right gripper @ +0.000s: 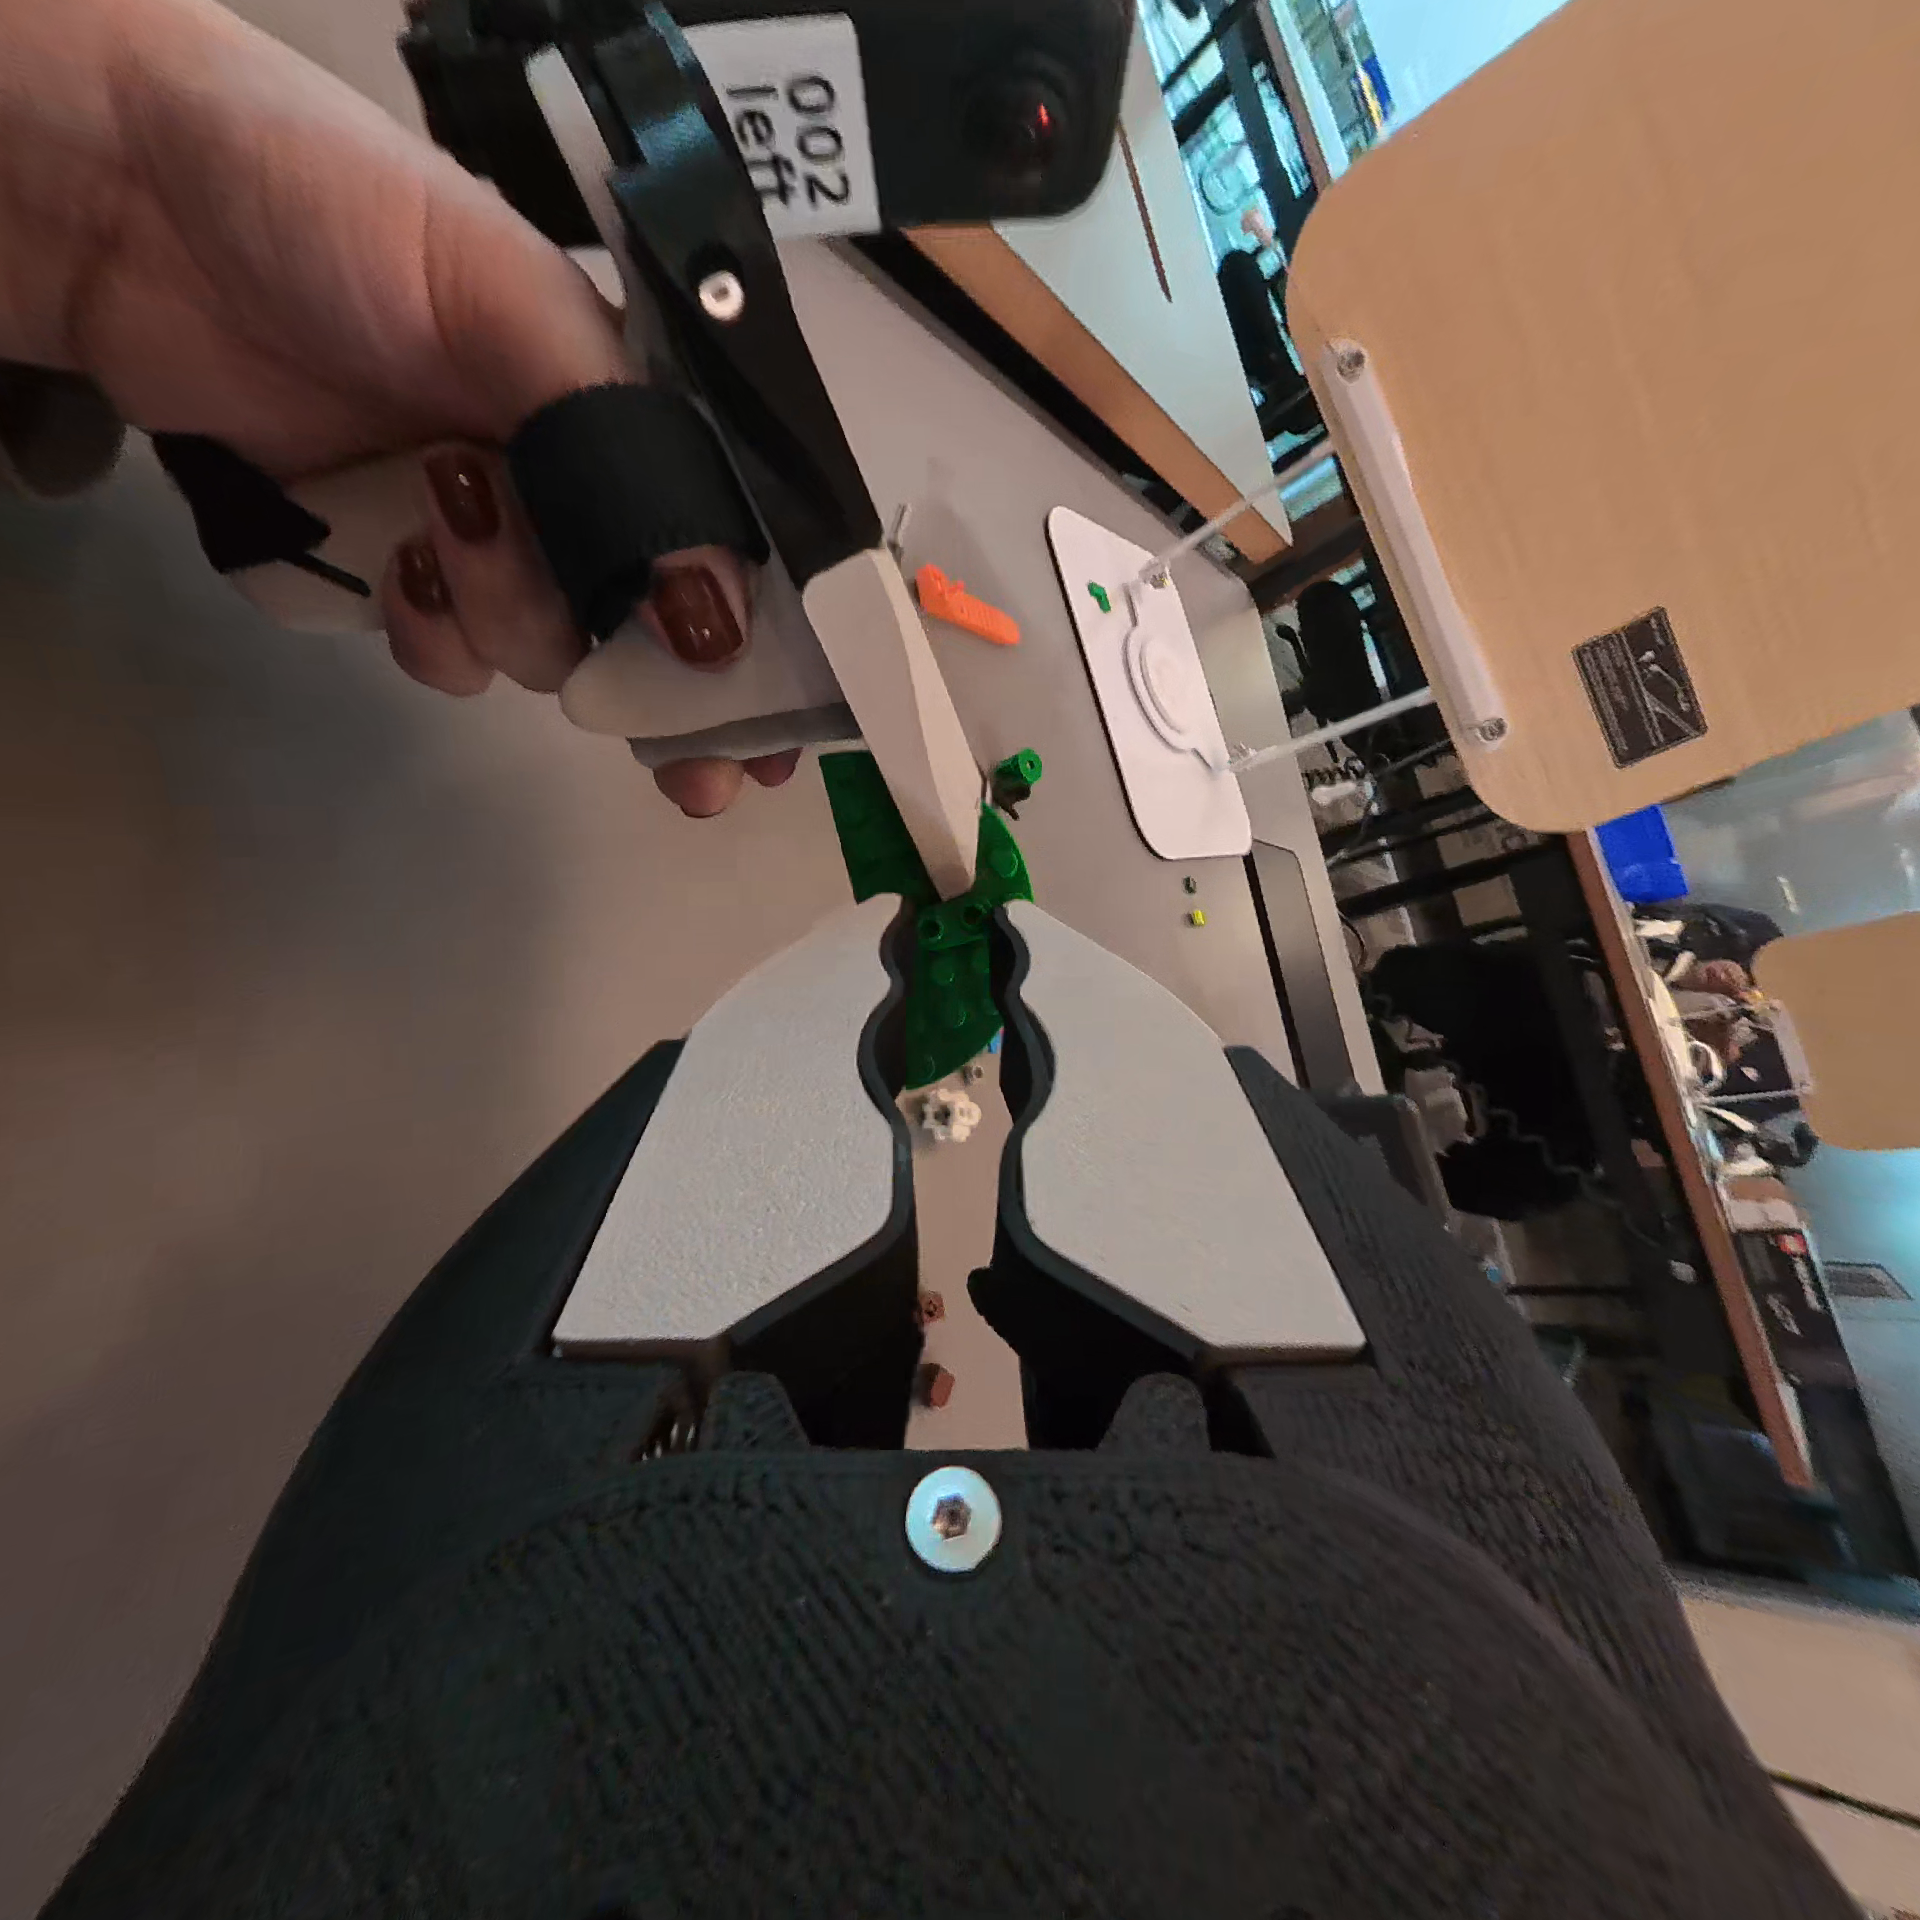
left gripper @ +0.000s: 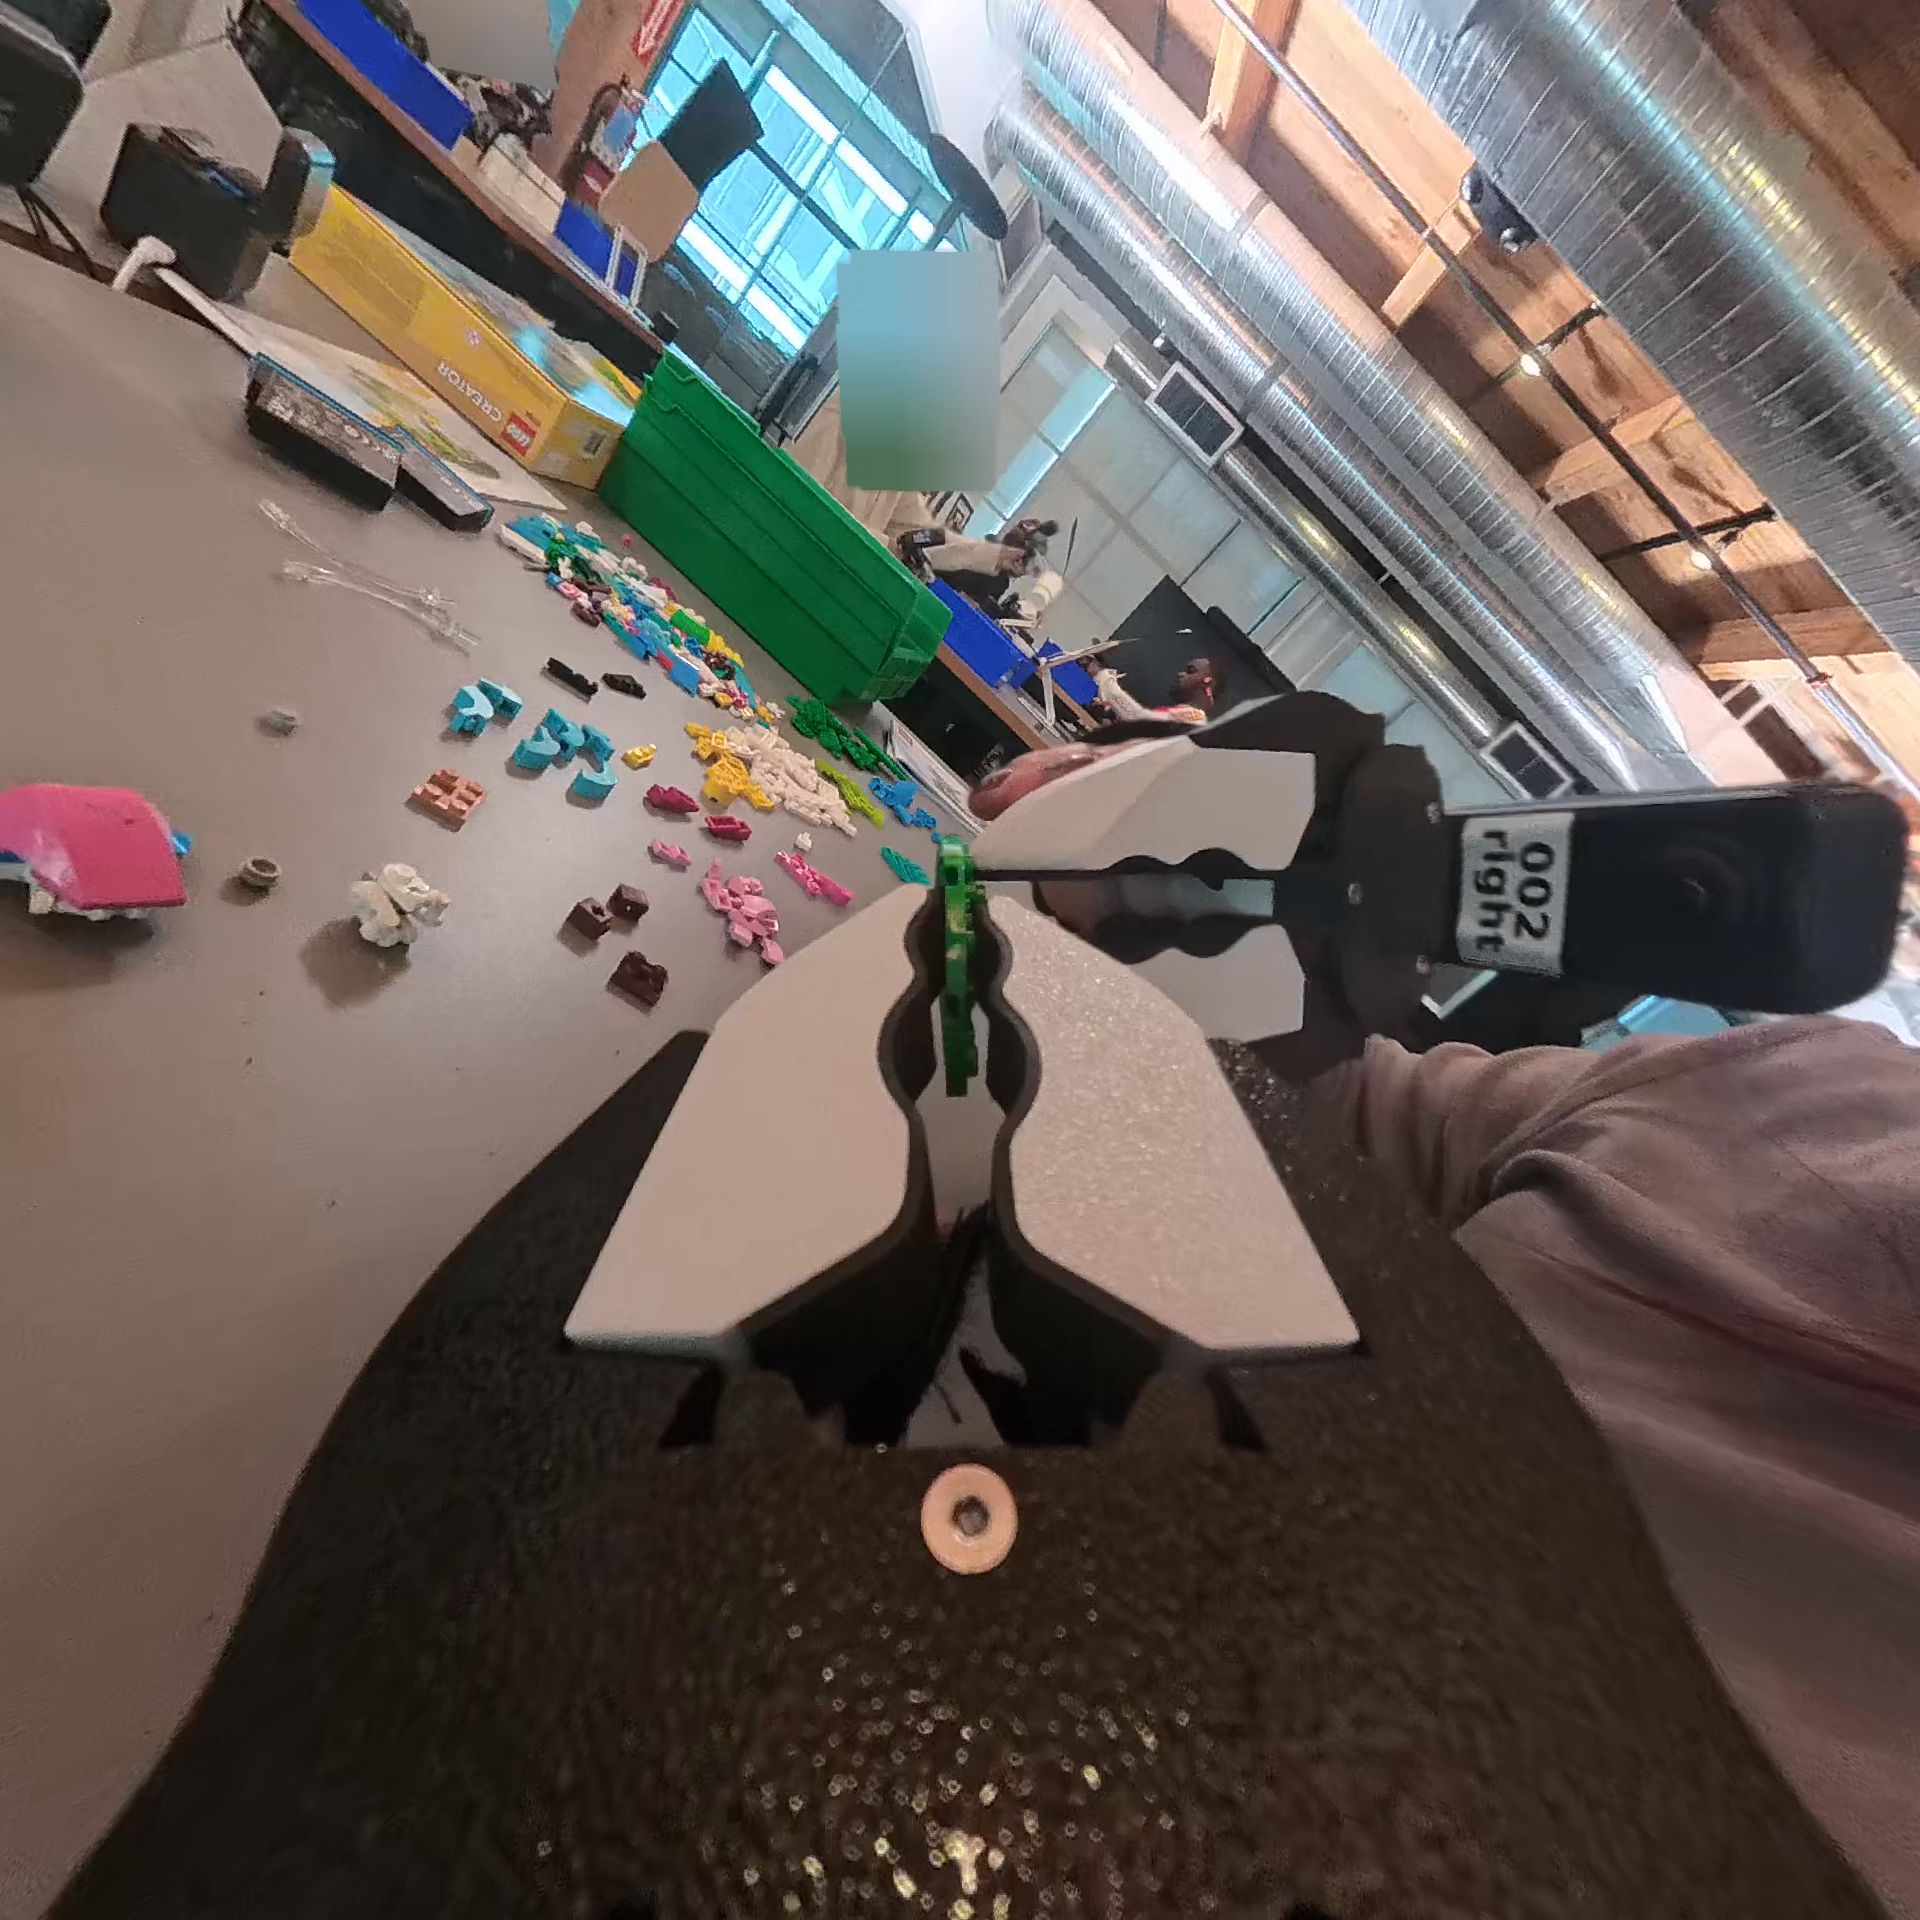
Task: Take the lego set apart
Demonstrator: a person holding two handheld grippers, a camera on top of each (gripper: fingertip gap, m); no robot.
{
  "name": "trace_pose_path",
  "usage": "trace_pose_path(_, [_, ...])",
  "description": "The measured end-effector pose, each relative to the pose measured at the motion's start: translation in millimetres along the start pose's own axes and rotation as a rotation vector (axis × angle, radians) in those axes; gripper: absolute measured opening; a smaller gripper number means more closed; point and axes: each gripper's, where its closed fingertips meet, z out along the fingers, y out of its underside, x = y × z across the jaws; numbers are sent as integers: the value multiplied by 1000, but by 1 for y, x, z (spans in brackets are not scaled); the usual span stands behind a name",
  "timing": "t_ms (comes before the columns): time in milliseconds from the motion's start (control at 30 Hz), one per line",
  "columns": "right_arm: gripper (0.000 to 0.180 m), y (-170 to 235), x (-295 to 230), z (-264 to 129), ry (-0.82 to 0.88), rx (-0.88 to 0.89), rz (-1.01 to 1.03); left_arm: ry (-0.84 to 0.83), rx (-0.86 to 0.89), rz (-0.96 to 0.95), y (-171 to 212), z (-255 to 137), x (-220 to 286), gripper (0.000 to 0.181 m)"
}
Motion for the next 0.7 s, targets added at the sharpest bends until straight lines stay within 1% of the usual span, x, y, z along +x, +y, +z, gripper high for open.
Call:
trace_pose_path(167, [11, -3, 6, 3, 27, 25, 115, -18, 43, 42, -7, -1, -2, 4])
trace_pose_path(333, [10, 0, 7, 11, 122, 34, 145, -94, 55, 109, -9, -4, -11, 4])
trace_pose_path(400, [10, 1, 9, 13, 144, 51, 197, -134, 67, 153, -12, -4, -13, 4])
trace_pose_path(500, [9, 0, 7, 15, 73, 113, 337, -134, 52, 161, -10, -6, -15, 4])
trace_pose_path(533, [1, -1, 6, 14, 30, 145, 393, -120, 54, 141, -10, -7, -16, 4])
trace_pose_path(600, [0, -3, 4, 12, -50, 199, 493, -68, 60, 104, -9, -9, -15, 4])
trace_pose_path(667, [0, 1, 1, 12, -87, 193, 498, -41, 76, 82, -12, -13, -14, 4])
trace_pose_path(700, [0, 4, -1, 14, -87, 172, 487, -61, 72, 86, -11, -13, -17, 4])
